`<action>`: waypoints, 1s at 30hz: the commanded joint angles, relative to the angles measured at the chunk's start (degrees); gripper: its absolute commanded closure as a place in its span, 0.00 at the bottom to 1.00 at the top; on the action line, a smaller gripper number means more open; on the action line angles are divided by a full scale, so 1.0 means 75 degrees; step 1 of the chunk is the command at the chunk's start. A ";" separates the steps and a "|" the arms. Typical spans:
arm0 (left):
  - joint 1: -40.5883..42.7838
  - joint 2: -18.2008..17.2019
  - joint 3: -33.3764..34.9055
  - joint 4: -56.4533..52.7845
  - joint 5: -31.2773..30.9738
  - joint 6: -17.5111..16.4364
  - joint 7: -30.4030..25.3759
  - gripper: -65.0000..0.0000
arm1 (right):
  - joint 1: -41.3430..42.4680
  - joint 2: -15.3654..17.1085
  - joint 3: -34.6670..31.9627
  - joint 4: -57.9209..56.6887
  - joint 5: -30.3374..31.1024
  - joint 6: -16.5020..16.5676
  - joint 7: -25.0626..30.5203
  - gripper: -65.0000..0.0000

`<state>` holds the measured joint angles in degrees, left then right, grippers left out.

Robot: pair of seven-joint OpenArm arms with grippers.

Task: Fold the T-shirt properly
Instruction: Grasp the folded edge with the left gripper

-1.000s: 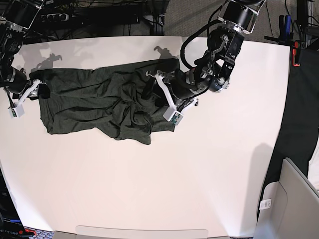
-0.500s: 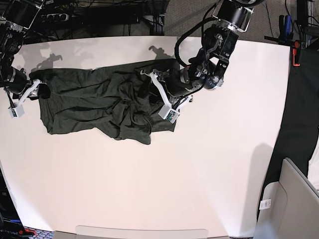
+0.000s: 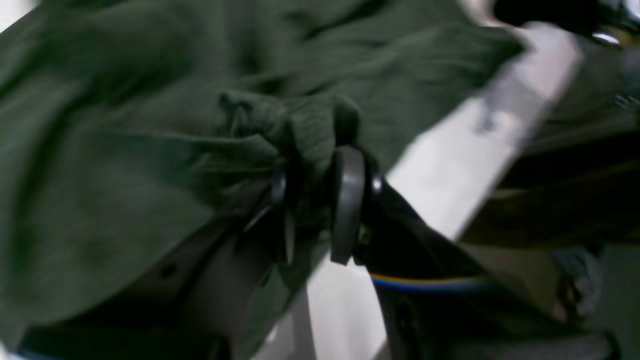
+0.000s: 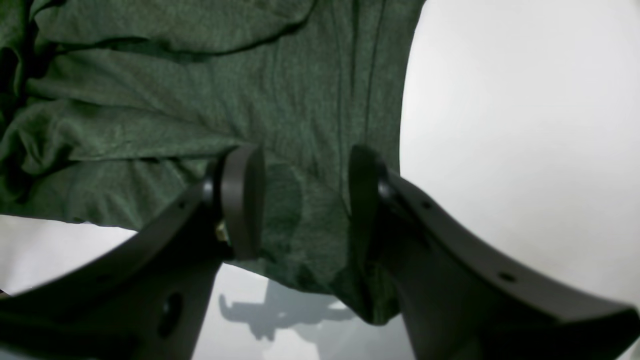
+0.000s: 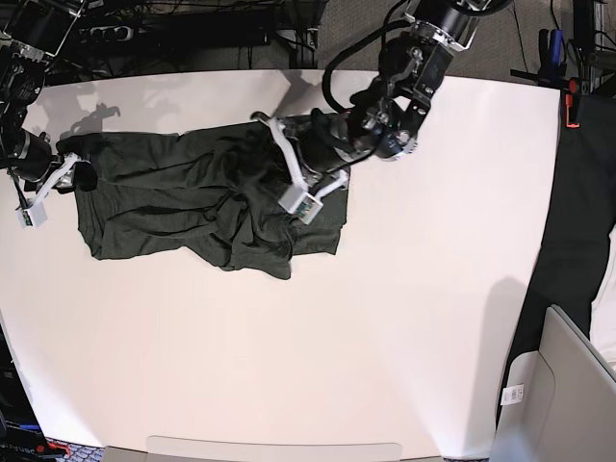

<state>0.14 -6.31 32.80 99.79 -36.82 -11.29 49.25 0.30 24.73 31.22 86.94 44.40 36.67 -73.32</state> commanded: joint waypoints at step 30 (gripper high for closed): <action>-0.0060 -0.0302 -0.0171 -0.0019 -0.0078 0.0022 -0.0994 0.85 | 0.0084 0.0155 0.0051 0.0159 0.0122 0.0052 0.0100 0.62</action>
<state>0.01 -8.36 31.64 98.63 -36.77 -10.85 42.70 0.16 24.73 31.22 86.94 44.38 36.69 -73.32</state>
